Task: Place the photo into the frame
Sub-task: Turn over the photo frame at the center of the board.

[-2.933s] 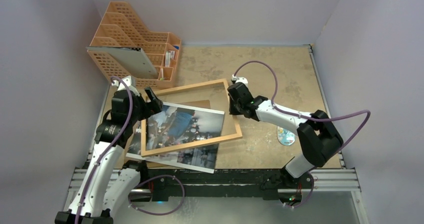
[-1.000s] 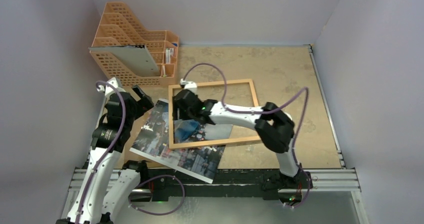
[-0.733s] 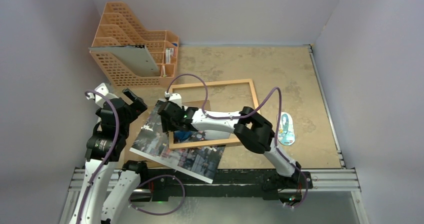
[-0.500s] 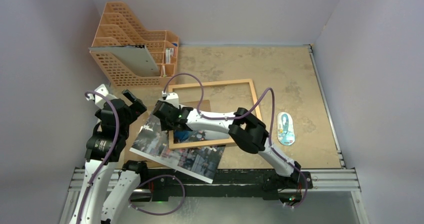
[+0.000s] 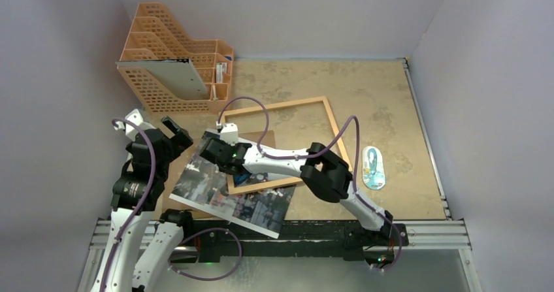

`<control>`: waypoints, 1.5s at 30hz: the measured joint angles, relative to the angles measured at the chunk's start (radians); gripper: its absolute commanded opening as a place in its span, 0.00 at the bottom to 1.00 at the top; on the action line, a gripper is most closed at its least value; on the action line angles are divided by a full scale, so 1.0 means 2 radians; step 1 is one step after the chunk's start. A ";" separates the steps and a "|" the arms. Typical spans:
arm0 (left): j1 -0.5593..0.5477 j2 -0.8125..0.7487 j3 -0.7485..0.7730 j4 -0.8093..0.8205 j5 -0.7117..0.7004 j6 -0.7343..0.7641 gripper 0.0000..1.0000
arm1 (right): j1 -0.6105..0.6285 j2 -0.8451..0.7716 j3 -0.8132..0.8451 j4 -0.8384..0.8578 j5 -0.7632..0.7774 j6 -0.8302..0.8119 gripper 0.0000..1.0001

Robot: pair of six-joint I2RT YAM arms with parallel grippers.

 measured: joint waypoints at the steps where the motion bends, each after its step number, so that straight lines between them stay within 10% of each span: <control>1: 0.000 0.000 0.000 0.002 0.004 0.000 0.90 | 0.000 -0.007 -0.009 0.002 0.001 0.001 0.09; 19: 0.000 0.036 0.000 0.045 0.102 0.001 0.89 | -0.025 -0.304 -0.313 0.118 0.023 0.043 0.08; 45: -0.005 0.269 -0.021 0.349 0.435 -0.066 0.96 | -0.131 -0.428 -0.405 0.255 -0.117 -0.064 0.08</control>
